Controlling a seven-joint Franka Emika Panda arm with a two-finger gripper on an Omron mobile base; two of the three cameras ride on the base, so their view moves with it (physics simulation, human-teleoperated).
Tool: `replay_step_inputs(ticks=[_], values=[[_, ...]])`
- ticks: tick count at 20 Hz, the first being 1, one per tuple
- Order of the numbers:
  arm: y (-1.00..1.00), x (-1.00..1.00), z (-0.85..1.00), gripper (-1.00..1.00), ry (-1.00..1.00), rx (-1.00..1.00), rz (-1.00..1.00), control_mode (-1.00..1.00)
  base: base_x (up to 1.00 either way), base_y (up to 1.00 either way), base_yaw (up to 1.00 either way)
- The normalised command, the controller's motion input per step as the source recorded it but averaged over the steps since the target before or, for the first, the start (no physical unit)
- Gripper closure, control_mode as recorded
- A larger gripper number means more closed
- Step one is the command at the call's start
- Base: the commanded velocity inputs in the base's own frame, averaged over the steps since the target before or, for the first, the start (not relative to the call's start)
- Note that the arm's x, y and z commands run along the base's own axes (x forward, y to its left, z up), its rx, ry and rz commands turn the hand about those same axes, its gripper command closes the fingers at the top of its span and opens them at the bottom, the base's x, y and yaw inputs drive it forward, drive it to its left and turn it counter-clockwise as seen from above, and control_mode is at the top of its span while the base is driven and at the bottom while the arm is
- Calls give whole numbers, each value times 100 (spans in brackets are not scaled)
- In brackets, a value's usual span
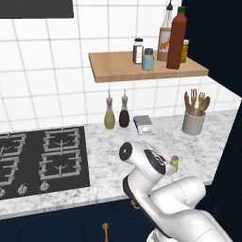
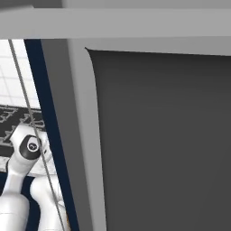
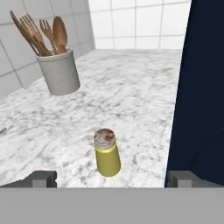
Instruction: Put the shaker and condiment bottle from the counter next to their counterparts in the cabinet.
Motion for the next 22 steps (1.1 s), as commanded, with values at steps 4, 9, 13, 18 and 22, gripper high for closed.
replay_step_inputs(ticks=[4, 9, 13, 18, 22], values=[[-21, 2, -29, -100, 0, 0, 0, -100, 0, 0, 0], [-26, 22, -26, -100, -1, 0, 0, -100, 0, 0, 0], [-27, 25, -29, -100, -2, 0, 0, -100, 0, 0, 0], [-26, 1, -43, -100, -2, 0, 0, -100, 0, 0, 0], [-23, -1, -27, -100, 0, 0, 0, -100, 0, 0, 0]])
